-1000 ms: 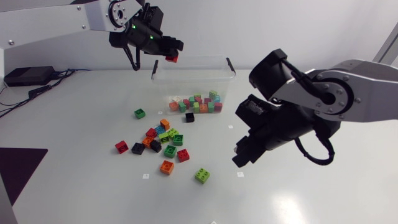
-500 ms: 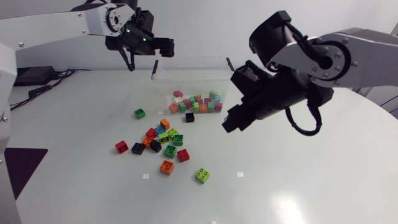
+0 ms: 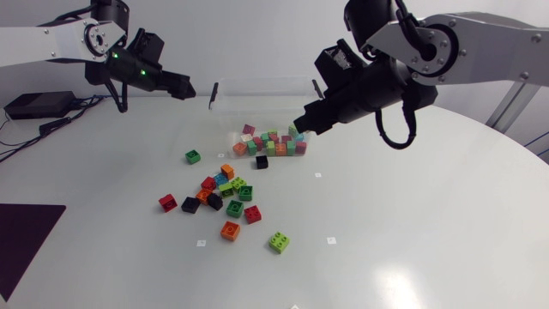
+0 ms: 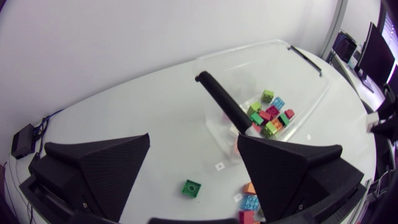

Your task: Place the duplo bricks in the container

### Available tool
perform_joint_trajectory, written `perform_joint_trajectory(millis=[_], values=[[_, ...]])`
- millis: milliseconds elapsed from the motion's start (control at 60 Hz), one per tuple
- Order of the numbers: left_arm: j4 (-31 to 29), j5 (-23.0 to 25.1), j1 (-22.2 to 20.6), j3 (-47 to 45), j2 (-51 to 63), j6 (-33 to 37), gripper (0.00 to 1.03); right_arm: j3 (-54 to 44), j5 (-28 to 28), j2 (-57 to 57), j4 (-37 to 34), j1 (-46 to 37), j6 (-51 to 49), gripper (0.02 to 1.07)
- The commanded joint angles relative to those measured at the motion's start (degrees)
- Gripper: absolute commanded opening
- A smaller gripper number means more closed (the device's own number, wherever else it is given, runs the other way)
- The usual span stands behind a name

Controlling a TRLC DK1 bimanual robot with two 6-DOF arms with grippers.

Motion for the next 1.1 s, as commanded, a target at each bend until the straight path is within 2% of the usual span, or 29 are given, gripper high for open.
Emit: perform_joint_trajectory(millis=[0, 267, 550, 1083], values=[[-0.4, 0.9, 0.6, -2.8, -1.0, 4.9, 0.99, 2.2, -0.1, 1.8, 1.4, -0.3, 2.0, 0.35], [-1.7, 1.3, 0.1, -5.0, 2.3, 12.5, 0.98, 7.0, 0.8, 6.2, 4.4, -1.2, 4.1, 0.35], [-3.9, 1.2, 0.2, -3.5, 7.4, 18.3, 0.98, 9.6, 1.8, 10.9, 8.3, -1.7, 5.1, 0.35], [-8.0, 1.1, 0.9, 1.4, 14.6, 24.3, 0.98, 16.8, 4.2, 19.4, 12.9, -2.2, 6.3, 0.35]])
